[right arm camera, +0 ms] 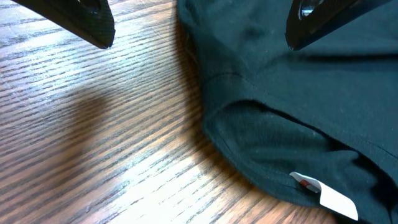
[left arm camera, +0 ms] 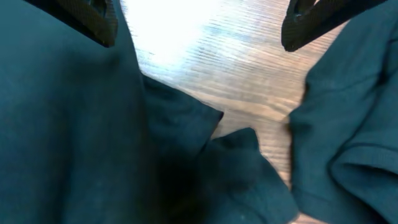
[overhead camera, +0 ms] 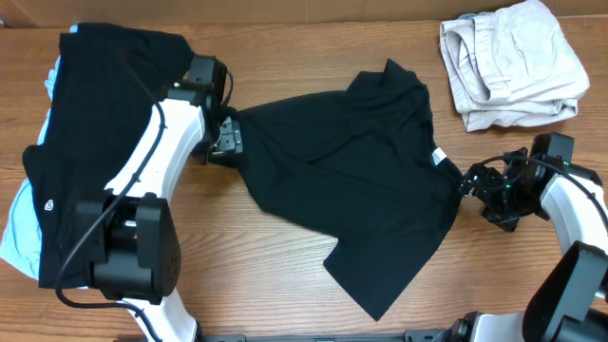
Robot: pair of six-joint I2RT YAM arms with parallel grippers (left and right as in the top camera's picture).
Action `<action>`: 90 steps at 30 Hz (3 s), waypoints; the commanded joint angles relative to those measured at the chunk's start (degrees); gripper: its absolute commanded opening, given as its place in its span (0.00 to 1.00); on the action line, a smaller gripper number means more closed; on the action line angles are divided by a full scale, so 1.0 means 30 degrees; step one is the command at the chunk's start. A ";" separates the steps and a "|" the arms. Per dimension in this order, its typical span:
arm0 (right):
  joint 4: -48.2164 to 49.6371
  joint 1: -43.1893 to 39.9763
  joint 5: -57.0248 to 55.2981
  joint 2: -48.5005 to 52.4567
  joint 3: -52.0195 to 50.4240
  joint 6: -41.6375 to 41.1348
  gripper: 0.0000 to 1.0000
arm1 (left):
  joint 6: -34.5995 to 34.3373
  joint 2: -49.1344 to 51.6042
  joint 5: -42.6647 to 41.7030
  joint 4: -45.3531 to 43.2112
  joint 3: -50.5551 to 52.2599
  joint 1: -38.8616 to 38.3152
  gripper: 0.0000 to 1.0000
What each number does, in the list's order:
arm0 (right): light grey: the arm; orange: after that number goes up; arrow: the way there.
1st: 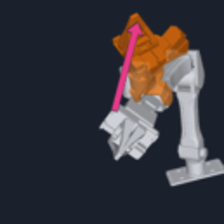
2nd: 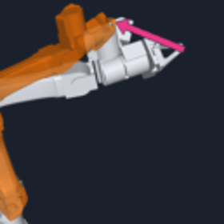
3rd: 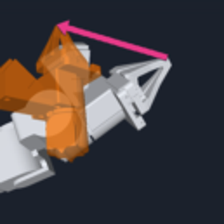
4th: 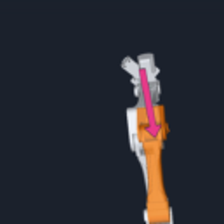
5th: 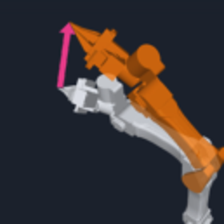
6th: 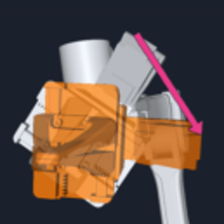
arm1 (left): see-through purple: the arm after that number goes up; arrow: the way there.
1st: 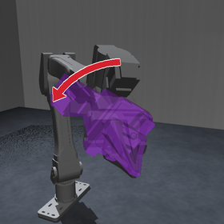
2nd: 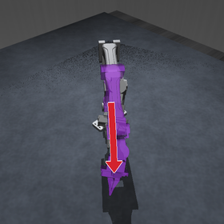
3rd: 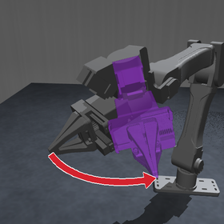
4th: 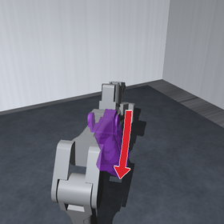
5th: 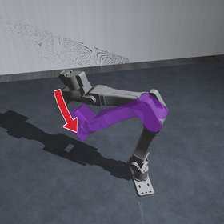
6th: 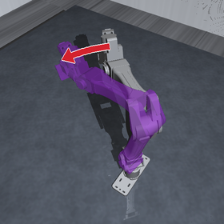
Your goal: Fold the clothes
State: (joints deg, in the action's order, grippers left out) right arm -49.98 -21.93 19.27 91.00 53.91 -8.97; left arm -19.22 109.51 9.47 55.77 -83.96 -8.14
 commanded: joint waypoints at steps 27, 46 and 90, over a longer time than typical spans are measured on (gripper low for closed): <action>0.0153 0.0080 0.0036 -0.0474 0.0430 0.0087 0.92 | 0.0102 -0.0364 0.1559 -0.3286 0.4182 0.0663 0.66; 0.0095 0.0080 0.0029 -0.0474 0.0430 0.0087 0.92 | 0.2484 0.1239 -0.0699 -0.7096 0.4189 0.0707 0.46; -0.0102 0.0080 0.2528 -0.0474 0.0430 -0.0707 0.74 | 0.2980 0.1683 -0.1559 0.7089 -0.9063 0.0707 0.04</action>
State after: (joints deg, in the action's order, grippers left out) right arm -50.17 -21.91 24.18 91.00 53.91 -10.90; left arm -10.15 114.61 6.66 73.23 -102.35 -6.33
